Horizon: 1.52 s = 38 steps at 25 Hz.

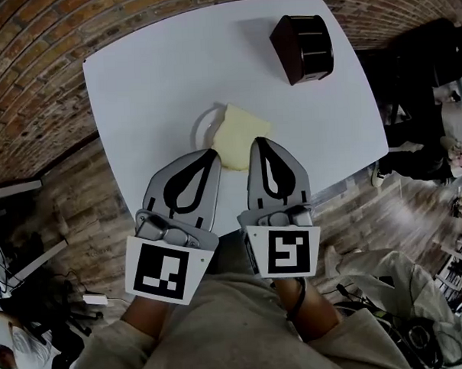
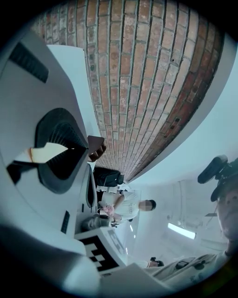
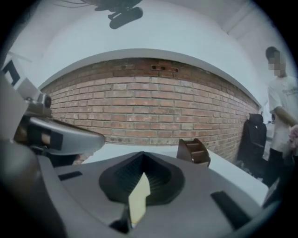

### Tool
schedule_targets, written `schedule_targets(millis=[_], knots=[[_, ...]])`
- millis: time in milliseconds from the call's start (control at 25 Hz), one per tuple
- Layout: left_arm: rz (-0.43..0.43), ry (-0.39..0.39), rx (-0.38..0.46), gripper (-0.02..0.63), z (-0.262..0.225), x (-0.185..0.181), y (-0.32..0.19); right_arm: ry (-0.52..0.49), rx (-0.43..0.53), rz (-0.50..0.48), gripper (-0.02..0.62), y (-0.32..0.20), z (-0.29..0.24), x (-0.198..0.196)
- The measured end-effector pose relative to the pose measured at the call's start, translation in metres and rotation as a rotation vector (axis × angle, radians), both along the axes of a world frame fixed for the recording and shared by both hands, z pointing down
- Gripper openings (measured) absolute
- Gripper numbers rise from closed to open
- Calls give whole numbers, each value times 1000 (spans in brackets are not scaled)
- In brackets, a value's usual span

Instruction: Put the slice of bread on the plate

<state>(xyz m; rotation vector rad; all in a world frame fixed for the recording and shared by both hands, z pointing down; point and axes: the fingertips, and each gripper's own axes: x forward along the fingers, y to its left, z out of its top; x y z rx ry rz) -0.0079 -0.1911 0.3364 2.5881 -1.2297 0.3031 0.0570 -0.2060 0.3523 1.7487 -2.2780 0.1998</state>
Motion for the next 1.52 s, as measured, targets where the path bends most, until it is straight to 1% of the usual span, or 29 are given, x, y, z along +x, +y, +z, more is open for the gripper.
schedule_targets(millis=[160,400,640,840,1000,1320,1520], knots=[[4,7,12,9,-7,2,3,-26,50,-15,6,15,-29,-8],[3,22,51,9,-27,2,9,-7,104,-36,6,32,-58,-14],[1,33,109,9,-62,0,19,1,149,-31,6,45,-86,-11],[14,44,135,9,-85,2,29,-4,168,-39,6,57,-105,-13],[35,40,148,9,-96,5,39,-9,158,-43,6,65,-110,-13],[53,29,149,9,-102,9,51,-9,151,-47,6,74,-115,-14],[47,26,153,9,-104,3,55,-21,157,-56,6,76,-118,-19]])
